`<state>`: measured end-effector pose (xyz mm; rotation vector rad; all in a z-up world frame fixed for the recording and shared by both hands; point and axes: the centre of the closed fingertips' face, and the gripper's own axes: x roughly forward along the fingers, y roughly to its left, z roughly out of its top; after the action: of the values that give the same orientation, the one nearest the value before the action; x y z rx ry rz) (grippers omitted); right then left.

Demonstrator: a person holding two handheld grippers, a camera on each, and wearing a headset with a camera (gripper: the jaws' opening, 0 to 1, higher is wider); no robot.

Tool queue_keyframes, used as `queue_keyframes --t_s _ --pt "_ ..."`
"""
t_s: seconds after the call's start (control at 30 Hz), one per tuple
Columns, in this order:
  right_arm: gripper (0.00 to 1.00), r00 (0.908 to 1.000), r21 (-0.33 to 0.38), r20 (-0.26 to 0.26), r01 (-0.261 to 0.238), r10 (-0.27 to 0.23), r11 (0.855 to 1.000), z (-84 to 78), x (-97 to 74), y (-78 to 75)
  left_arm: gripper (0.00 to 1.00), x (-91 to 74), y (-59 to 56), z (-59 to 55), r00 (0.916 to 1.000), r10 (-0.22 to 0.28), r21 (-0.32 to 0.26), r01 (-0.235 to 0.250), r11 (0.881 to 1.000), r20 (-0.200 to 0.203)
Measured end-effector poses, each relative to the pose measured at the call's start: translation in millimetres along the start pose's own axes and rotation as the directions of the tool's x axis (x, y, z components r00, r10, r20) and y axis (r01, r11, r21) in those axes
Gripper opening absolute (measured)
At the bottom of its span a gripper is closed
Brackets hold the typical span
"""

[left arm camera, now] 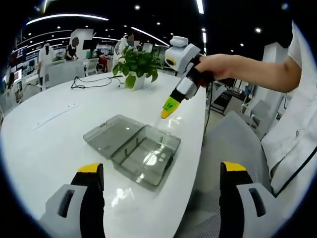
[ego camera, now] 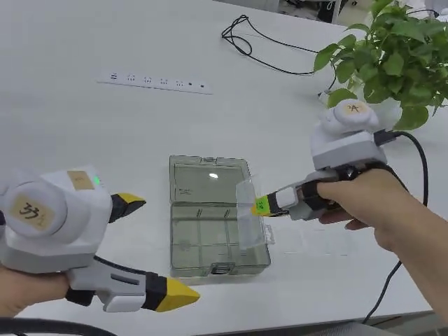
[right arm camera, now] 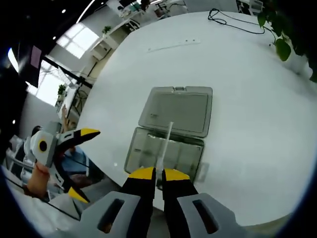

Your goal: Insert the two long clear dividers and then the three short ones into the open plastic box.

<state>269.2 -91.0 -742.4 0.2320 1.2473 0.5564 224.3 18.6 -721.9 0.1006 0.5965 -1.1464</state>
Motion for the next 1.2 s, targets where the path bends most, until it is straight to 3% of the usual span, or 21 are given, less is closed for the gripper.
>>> queue_keyframes --t_s 0.4,0.63,1.2 --pt "0.06 0.9965 0.021 -0.083 0.013 -0.012 1.0 -15.0 21.6 -14.8 0.99 2.3 2.5 -1.0 0.9999 -0.007 -0.026 0.007 1.0 0.015" --pt "0.06 0.9945 0.035 -0.104 0.016 -0.012 0.999 -16.2 31.3 -26.2 0.98 4.3 1.9 -1.5 0.9997 -0.012 -0.041 0.012 0.999 0.021" --pt "0.06 0.9916 0.019 -0.126 0.031 -0.029 0.999 -18.7 36.5 -26.5 0.97 7.7 2.4 -2.8 0.9996 -0.02 -0.06 0.021 0.998 0.019"
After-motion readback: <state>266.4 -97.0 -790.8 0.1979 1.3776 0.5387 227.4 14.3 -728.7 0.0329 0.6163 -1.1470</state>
